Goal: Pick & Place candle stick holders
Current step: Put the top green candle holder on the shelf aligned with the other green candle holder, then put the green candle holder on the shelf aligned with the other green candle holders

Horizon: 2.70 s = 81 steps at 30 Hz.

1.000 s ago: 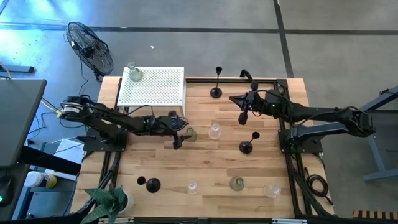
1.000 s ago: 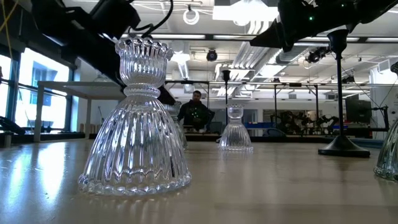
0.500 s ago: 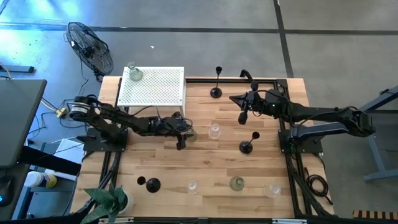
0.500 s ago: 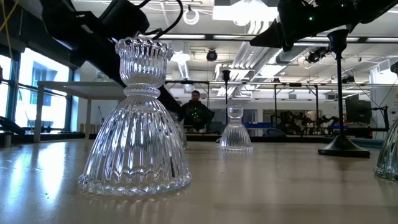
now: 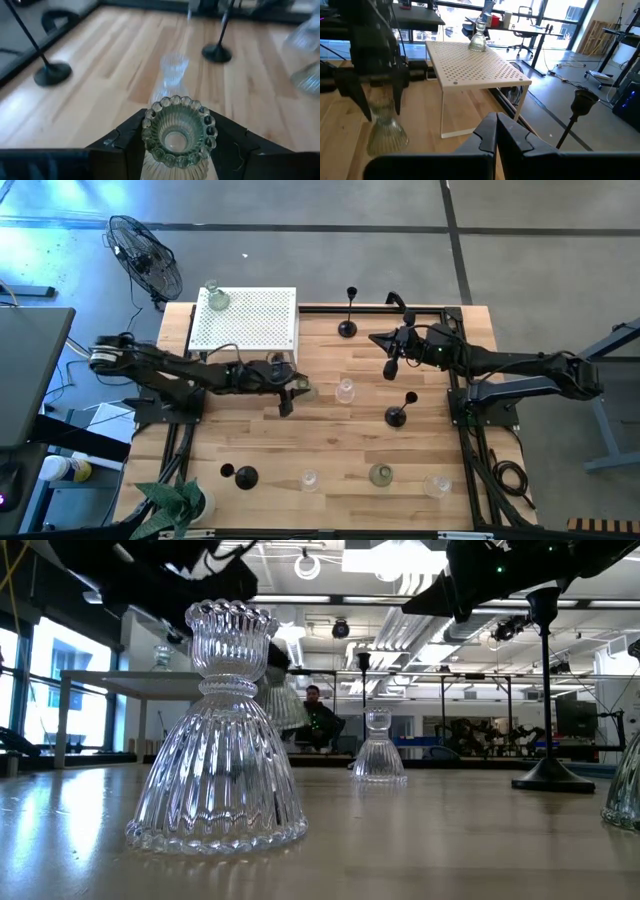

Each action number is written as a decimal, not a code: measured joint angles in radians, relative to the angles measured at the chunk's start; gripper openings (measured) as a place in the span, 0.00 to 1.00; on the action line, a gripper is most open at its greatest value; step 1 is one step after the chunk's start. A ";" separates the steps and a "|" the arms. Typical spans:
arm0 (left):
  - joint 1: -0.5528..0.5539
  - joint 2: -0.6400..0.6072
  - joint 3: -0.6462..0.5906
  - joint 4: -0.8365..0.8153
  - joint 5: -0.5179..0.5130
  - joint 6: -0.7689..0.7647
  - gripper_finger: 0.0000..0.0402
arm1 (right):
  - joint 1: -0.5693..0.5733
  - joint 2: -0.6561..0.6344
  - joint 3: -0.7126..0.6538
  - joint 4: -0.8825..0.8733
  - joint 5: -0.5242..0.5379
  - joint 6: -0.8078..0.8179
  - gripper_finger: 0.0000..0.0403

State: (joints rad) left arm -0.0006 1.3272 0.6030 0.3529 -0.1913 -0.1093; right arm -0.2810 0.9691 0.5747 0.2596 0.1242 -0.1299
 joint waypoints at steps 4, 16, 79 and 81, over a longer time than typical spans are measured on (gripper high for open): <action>0.000 -0.111 0.003 -0.062 0.016 0.000 0.41 | 0.000 0.000 0.000 0.000 0.000 0.017 0.00; 0.048 -0.265 0.361 -0.646 -0.179 0.086 0.42 | 0.000 0.000 0.000 0.007 0.019 0.017 0.00; 0.891 -0.115 0.448 -0.795 -0.037 0.109 0.62 | 0.000 0.000 0.000 -0.002 0.015 0.000 0.00; 0.891 -0.123 0.461 -0.805 -0.037 0.120 0.65 | 0.000 0.000 0.000 -0.002 0.015 0.000 0.00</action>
State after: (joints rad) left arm 0.8902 1.2038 1.0644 -0.4518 -0.2279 0.0108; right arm -0.2806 0.9695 0.5747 0.2581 0.1388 -0.1303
